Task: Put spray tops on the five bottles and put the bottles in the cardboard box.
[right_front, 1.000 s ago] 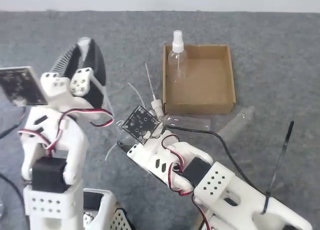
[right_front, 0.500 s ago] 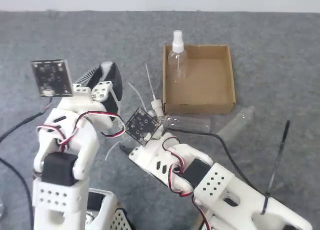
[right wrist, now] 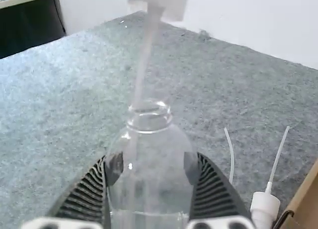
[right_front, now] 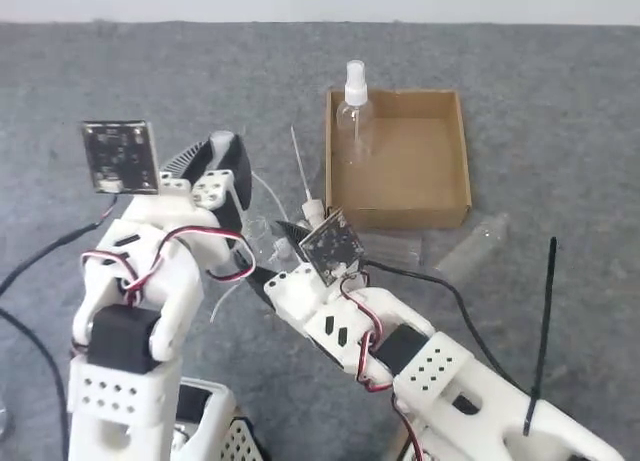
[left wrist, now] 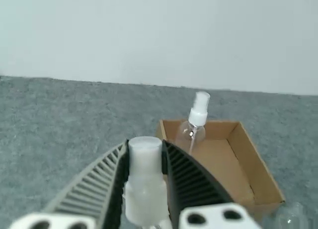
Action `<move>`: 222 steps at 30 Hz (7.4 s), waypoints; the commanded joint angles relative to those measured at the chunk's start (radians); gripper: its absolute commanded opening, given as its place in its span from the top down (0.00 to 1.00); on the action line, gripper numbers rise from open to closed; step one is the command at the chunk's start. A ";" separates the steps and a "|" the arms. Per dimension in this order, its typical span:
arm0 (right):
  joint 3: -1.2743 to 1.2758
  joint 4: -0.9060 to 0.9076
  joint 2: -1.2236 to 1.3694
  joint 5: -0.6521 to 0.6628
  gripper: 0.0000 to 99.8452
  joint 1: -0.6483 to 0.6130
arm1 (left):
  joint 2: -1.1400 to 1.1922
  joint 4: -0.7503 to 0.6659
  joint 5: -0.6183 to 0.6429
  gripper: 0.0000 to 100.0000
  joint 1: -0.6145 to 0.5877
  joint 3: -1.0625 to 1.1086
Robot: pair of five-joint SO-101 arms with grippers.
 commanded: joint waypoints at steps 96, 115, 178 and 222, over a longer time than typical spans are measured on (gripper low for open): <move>0.038 -0.012 -0.041 -0.023 0.99 0.031 | -0.741 0.295 -0.272 0.82 -0.341 0.957; 0.038 -0.012 -0.041 -0.023 0.99 0.031 | -0.741 0.295 -0.272 0.82 -0.341 0.957; 0.040 -0.012 -0.041 -0.023 0.99 0.030 | -0.744 0.236 -0.292 0.82 -0.344 0.957; -0.842 0.674 0.260 -0.021 0.99 0.203 | -0.605 -0.028 -0.325 0.66 0.103 0.585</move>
